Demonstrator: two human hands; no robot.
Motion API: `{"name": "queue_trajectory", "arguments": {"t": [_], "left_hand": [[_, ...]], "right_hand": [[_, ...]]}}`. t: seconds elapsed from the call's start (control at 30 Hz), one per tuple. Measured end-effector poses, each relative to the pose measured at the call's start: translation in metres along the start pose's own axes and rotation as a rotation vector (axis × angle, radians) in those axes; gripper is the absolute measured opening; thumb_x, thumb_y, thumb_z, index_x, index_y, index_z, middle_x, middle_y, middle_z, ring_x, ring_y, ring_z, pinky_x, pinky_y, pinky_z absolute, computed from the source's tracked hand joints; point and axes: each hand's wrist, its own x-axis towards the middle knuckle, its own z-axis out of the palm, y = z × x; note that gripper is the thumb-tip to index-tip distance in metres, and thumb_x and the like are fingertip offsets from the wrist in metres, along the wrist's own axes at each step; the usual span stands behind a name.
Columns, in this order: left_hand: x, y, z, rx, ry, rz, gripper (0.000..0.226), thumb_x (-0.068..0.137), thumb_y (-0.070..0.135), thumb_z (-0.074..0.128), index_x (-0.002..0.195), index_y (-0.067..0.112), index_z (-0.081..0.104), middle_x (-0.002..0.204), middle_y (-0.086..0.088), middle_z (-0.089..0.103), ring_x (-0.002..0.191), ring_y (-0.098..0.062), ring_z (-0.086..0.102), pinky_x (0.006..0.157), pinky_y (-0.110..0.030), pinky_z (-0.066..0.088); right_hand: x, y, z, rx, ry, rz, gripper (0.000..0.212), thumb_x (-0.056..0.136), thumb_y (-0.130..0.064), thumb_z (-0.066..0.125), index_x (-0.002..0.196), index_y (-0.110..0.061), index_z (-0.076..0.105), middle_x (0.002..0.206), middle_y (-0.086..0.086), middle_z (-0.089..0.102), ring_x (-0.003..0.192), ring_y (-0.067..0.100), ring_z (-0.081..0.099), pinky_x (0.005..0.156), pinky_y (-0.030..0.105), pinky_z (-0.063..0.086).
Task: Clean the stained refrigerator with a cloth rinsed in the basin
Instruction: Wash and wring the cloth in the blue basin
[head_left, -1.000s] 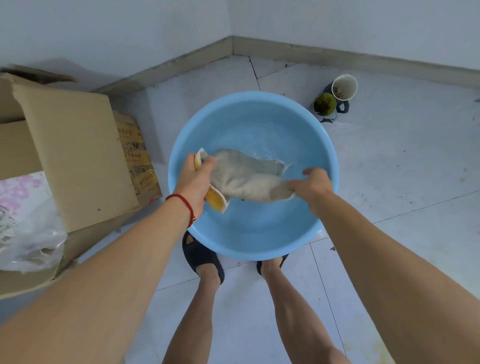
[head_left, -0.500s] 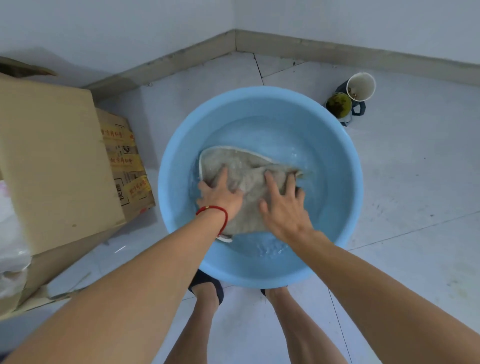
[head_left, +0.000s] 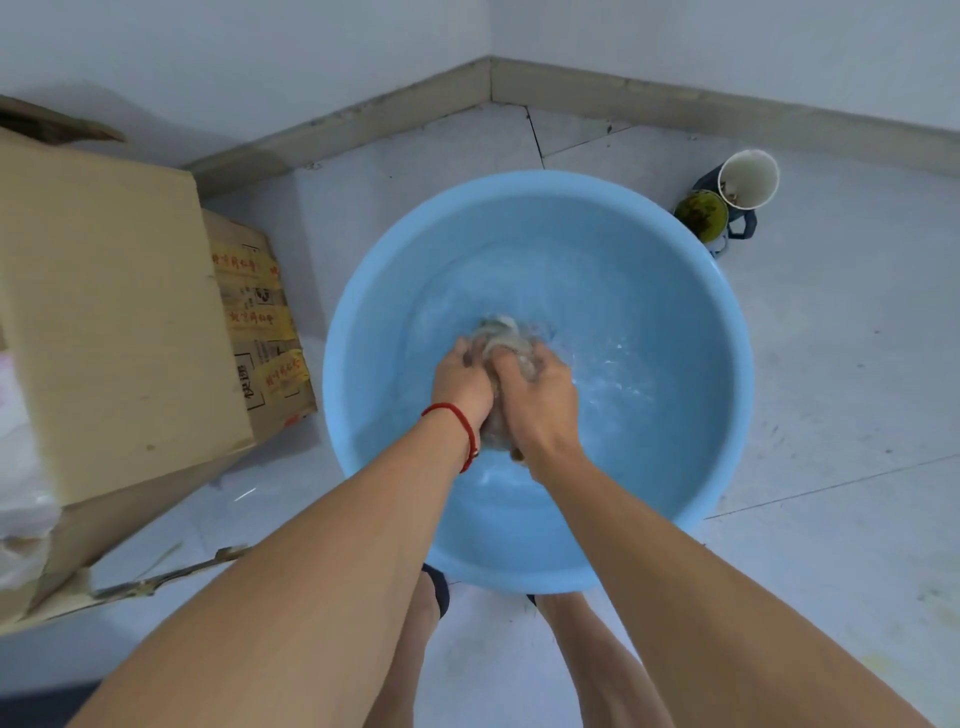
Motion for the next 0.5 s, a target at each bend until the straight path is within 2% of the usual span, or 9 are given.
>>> {"name": "queue_trajectory", "arguments": {"t": [0.03, 0.1, 0.2, 0.27, 0.3, 0.37, 0.4, 0.43, 0.5], "left_hand": [[-0.006, 0.007, -0.001, 0.052, -0.002, 0.017, 0.019, 0.097, 0.027, 0.054, 0.084, 0.018, 0.064, 0.095, -0.011, 0.073, 0.091, -0.027, 0.071, 0.091, -0.053, 0.057], [-0.016, 0.017, -0.011, 0.250, 0.034, 0.091, 0.027, 0.095, 0.026, 0.055, 0.071, 0.015, 0.060, 0.087, -0.014, 0.071, 0.084, -0.029, 0.068, 0.087, -0.049, 0.058], [-0.018, 0.019, -0.035, 0.469, 0.101, 0.151, 0.012, 0.090, 0.029, 0.067, 0.089, 0.018, 0.073, 0.101, -0.004, 0.072, 0.100, -0.025, 0.067, 0.090, -0.028, 0.051], [-0.015, 0.010, -0.045, 0.577, 0.204, 0.164, 0.025, 0.095, 0.029, 0.061, 0.116, 0.020, 0.072, 0.122, -0.006, 0.063, 0.114, -0.025, 0.060, 0.100, -0.026, 0.043], [-0.019, 0.006, -0.043, 0.638, 0.227, 0.131, 0.032, 0.098, 0.032, 0.054, 0.127, 0.024, 0.066, 0.132, -0.013, 0.055, 0.122, -0.032, 0.053, 0.107, -0.031, 0.038], [-0.025, 0.003, -0.029, 0.614, 0.173, -0.004, 0.038, 0.100, 0.044, 0.042, 0.135, 0.039, 0.055, 0.142, -0.017, 0.037, 0.127, -0.040, 0.042, 0.113, -0.040, 0.032], [-0.023, -0.002, -0.018, 0.528, 0.146, -0.058, 0.038, 0.097, 0.056, 0.037, 0.131, 0.048, 0.052, 0.142, -0.015, 0.033, 0.126, -0.042, 0.042, 0.113, -0.047, 0.035], [-0.020, -0.004, -0.010, 0.431, 0.129, -0.128, 0.042, 0.090, 0.070, 0.033, 0.124, 0.053, 0.051, 0.141, -0.014, 0.033, 0.123, -0.043, 0.046, 0.109, -0.055, 0.040], [0.013, -0.029, 0.004, 0.186, 0.141, -0.166, 0.067, 0.067, 0.096, 0.025, 0.116, 0.057, 0.048, 0.141, -0.010, 0.046, 0.122, -0.041, 0.054, 0.101, -0.061, 0.047]], "right_hand": [[0.003, -0.003, -0.003, -0.208, -0.008, -0.096, 0.024, 0.097, -0.043, 0.061, 0.097, -0.021, 0.068, 0.089, 0.007, 0.073, 0.094, 0.036, 0.069, 0.077, 0.043, 0.058], [0.015, -0.002, -0.017, -0.764, -0.052, -0.240, 0.044, 0.103, -0.054, 0.050, 0.113, -0.014, 0.065, 0.105, 0.017, 0.069, 0.101, 0.042, 0.065, 0.079, 0.043, 0.050], [0.031, 0.007, -0.048, -1.193, 0.003, -0.462, 0.037, 0.103, -0.045, 0.050, 0.121, -0.013, 0.058, 0.120, 0.016, 0.055, 0.106, 0.042, 0.060, 0.063, 0.042, 0.043], [0.030, 0.015, -0.062, -1.137, 0.090, -0.492, 0.032, 0.094, -0.026, 0.060, 0.125, -0.019, 0.056, 0.124, 0.014, 0.042, 0.113, 0.039, 0.049, 0.060, 0.041, 0.046], [0.028, 0.018, -0.064, -1.072, 0.087, -0.439, 0.048, 0.088, -0.017, 0.062, 0.134, -0.028, 0.052, 0.131, 0.013, 0.036, 0.118, 0.038, 0.043, 0.065, 0.043, 0.052], [0.022, 0.023, -0.057, -0.823, 0.009, -0.258, 0.084, 0.081, -0.007, 0.062, 0.150, -0.045, 0.033, 0.152, 0.007, 0.017, 0.127, 0.034, 0.032, 0.086, 0.048, 0.054], [0.019, 0.022, -0.048, -0.648, -0.029, -0.184, 0.087, 0.079, -0.010, 0.061, 0.152, -0.047, 0.030, 0.157, 0.003, 0.012, 0.128, 0.031, 0.032, 0.098, 0.046, 0.049], [0.017, 0.022, -0.039, -0.440, -0.040, -0.127, 0.081, 0.079, -0.017, 0.060, 0.150, -0.045, 0.035, 0.157, 0.002, 0.015, 0.127, 0.029, 0.037, 0.104, 0.043, 0.044], [0.013, 0.016, -0.022, -0.002, -0.027, 0.038, 0.050, 0.084, -0.031, 0.061, 0.133, -0.040, 0.054, 0.142, 0.001, 0.038, 0.115, 0.022, 0.053, 0.098, 0.036, 0.048]]}}
